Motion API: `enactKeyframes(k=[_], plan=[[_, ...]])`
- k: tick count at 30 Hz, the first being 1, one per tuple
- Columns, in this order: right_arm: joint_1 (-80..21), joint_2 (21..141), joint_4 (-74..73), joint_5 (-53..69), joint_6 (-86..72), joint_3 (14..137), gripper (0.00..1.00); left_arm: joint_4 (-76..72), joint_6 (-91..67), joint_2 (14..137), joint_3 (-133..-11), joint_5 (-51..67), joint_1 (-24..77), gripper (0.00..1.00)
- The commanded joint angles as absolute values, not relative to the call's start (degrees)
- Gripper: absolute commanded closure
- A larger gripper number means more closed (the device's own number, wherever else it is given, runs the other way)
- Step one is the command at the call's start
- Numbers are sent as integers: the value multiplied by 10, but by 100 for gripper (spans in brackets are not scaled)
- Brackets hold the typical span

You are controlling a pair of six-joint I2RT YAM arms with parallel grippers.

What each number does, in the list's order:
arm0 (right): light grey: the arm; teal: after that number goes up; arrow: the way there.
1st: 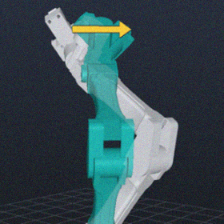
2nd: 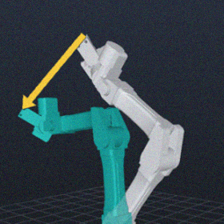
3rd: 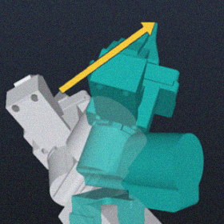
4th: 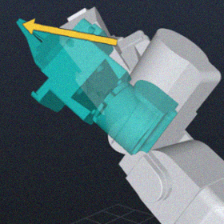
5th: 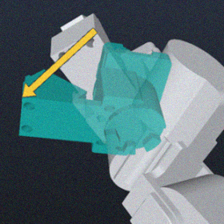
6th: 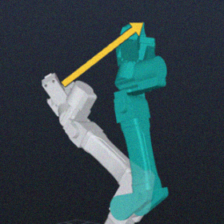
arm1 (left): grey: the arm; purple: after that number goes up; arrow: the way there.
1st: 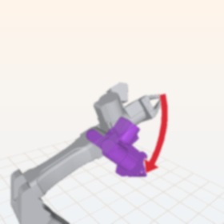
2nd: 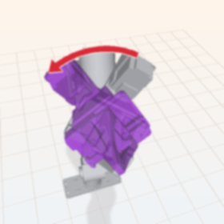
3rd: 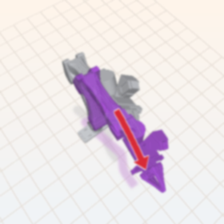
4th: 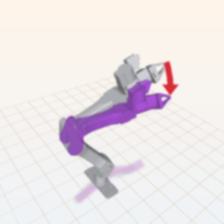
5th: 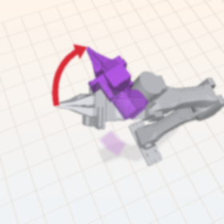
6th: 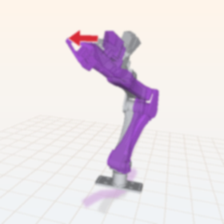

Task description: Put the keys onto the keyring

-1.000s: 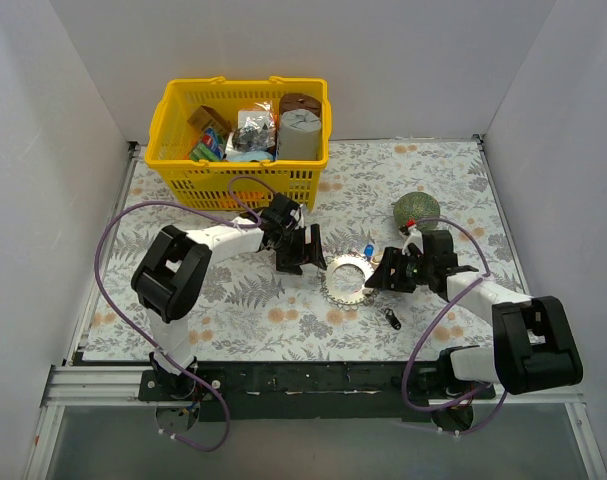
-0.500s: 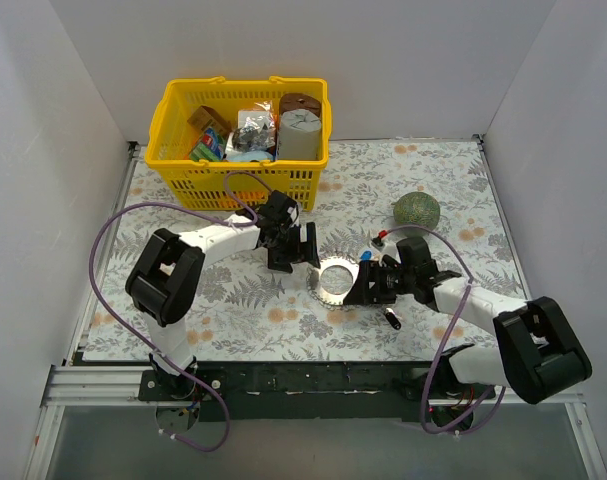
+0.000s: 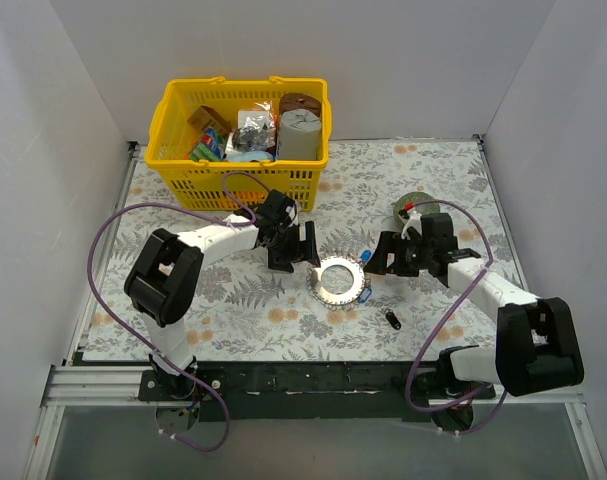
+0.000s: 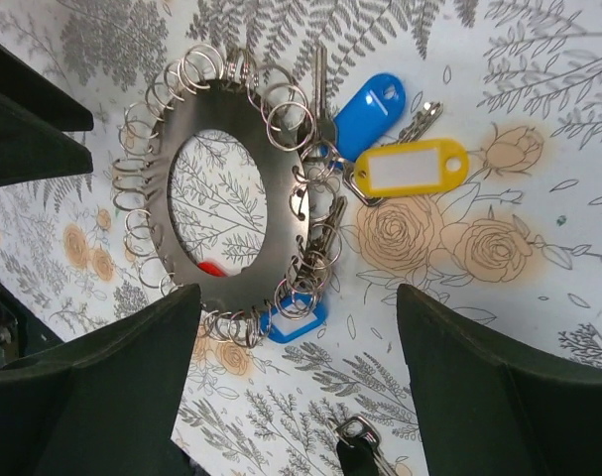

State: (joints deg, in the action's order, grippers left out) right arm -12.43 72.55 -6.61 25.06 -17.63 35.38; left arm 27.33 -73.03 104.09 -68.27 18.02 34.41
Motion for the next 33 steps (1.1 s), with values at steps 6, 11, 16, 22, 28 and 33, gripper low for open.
enactKeyframes(k=[6,11,16,22,28,33], plan=[[-130,765,-47,302,-160,345,25,242,-773,1029,-653,211,345,21],[-151,795,-29,320,-164,325,38,229,-772,1041,-654,220,346,22],[-209,817,-5,299,-192,312,46,229,-764,1048,-664,222,345,22],[-283,823,11,287,-239,304,58,235,-754,1049,-671,217,346,23],[-361,808,40,288,-283,300,57,253,-742,1050,-690,203,345,23],[-402,823,61,289,-294,324,54,278,-721,1047,-707,181,346,23]])
